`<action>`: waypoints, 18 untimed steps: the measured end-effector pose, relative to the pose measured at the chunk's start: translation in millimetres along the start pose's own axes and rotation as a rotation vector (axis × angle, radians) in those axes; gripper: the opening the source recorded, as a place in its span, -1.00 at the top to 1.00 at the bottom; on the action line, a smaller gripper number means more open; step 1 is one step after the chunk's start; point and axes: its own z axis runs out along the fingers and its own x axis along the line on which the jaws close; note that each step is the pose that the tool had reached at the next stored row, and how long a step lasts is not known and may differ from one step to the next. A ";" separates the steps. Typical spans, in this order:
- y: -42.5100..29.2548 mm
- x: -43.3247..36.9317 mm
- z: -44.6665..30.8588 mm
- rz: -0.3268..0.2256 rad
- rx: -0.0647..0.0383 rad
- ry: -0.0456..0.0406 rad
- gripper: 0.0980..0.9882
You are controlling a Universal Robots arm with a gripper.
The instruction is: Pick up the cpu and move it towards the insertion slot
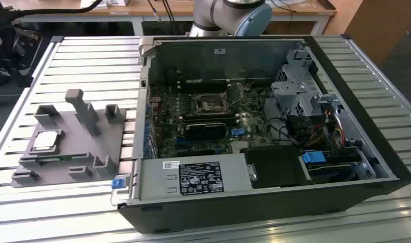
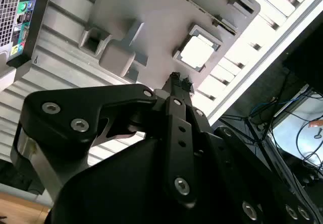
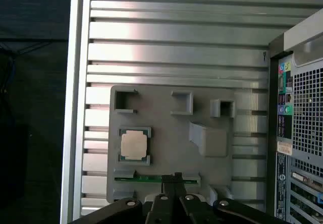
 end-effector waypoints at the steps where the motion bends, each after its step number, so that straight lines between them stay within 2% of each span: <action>1: 0.0 0.0 0.0 0.000 0.000 0.0000 0.98; 6: 0.1 1.9 0.1 0.000 0.000 0.0000 0.98; 9: 0.1 5.6 0.1 0.000 0.000 0.0000 0.98; 14: 0.3 15.7 0.6 0.000 0.000 -0.0001 0.98; 18: 0.4 27.5 1.7 0.000 0.000 0.0000 0.98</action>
